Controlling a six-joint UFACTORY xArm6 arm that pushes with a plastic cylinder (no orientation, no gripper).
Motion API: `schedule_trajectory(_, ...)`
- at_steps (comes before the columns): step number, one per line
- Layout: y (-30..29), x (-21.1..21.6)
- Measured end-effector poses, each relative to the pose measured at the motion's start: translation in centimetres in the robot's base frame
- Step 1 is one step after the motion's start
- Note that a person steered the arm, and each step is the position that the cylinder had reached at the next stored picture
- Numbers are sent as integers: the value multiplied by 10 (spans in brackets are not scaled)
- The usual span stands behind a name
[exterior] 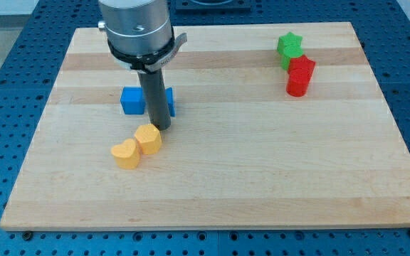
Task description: Separate hexagon from the heart
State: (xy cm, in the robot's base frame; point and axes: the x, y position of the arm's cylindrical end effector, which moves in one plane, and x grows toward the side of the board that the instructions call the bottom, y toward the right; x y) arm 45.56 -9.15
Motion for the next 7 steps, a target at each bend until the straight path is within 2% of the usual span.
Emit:
schedule_trajectory(5,-24,-1)
schedule_trajectory(7,-35,15)
